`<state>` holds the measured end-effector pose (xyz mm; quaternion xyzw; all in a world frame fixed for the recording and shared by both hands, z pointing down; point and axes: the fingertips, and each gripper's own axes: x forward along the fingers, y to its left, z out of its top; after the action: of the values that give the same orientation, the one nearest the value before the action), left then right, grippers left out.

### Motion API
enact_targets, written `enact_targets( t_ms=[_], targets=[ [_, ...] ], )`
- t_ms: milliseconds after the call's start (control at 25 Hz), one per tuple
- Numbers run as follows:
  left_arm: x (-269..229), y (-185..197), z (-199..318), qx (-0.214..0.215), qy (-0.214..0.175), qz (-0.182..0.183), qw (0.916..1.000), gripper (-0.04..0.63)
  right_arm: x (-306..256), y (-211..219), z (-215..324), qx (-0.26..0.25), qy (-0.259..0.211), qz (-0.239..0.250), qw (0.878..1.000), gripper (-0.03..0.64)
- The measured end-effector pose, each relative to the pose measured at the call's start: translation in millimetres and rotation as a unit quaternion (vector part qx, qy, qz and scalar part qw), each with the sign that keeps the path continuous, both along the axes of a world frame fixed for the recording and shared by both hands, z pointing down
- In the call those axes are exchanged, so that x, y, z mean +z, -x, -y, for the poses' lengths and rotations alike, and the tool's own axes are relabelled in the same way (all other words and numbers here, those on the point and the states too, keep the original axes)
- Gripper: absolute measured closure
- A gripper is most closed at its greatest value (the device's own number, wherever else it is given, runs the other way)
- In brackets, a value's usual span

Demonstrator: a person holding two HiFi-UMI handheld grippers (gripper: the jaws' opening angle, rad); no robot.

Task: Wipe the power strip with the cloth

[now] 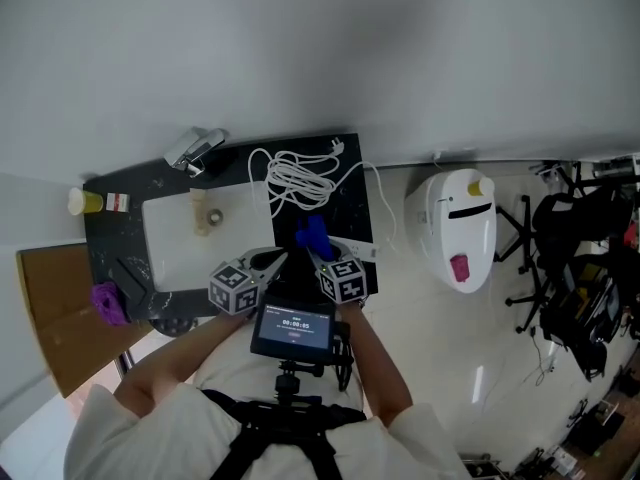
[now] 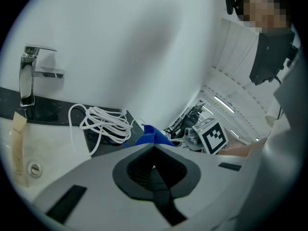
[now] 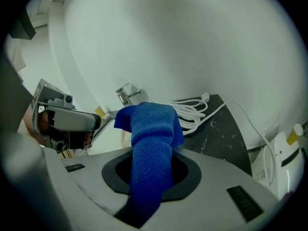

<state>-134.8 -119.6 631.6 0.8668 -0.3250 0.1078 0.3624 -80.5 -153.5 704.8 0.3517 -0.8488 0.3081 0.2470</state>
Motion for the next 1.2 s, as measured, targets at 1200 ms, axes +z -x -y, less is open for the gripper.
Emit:
enact_targets(
  t_ms=[1200],
  targets=[
    [12.6, -20.6, -5.5, 0.019, 0.008, 0.016, 0.9997, 0.591, 49.0, -41.9, -2.3, 0.044, 0.051, -0.005, 0.998, 0.528]
  ],
)
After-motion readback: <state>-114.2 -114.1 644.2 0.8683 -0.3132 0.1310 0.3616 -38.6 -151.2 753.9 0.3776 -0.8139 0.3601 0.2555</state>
